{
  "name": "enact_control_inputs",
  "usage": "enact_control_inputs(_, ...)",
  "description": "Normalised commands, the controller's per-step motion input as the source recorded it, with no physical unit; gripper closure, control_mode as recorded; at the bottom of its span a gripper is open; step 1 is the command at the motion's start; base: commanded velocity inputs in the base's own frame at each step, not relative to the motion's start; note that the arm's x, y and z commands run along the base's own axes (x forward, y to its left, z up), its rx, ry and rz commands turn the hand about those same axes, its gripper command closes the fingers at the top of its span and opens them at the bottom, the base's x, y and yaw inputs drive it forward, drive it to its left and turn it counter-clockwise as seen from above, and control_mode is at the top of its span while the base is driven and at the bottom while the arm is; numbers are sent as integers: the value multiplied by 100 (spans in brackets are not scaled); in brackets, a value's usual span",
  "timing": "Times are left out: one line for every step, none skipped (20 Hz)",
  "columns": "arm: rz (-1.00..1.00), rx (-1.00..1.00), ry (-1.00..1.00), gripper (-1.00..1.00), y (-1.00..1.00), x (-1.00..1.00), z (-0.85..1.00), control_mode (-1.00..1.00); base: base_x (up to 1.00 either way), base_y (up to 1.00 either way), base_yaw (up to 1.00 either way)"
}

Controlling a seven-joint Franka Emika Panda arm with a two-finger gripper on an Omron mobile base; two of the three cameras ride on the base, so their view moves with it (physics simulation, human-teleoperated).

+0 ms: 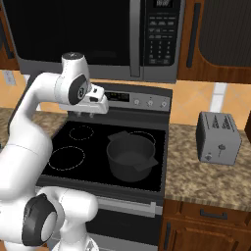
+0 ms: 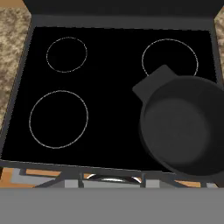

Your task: Pick the kettle from the counter and place it on a stove burner. Then turn the burner on.

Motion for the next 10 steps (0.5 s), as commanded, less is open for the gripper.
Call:
enact_control_inputs(0,0,0,-100,0,-3,0,-100,0,0,0)
enact_control_inputs(0,4,0,-100,-24,-20,0,-100,0,0,0)
enact_control_inputs(0,6,0,-100,0,-61,-4,-100,0,0,0)
enact_control_inputs(0,5,-11,-100,16,-83,0,-100,0,0,0)
enact_control_inputs(0,7,-16,-100,41,-87,0,-100,0,0,0)
enact_control_inputs(0,11,-23,-100,49,-94,0,-100,0,0,0)
enact_control_inputs(0,13,-30,-100,69,-97,0,-100,0,0,0)
enact_control_inputs(0,11,-31,-100,87,-99,0,-100,0,0,0)
enact_control_inputs(0,11,-32,-100,89,-100,0,-100,0,0,0)
enact_control_inputs(1,12,-33,-100,92,-100,0,-100,0,0,0)
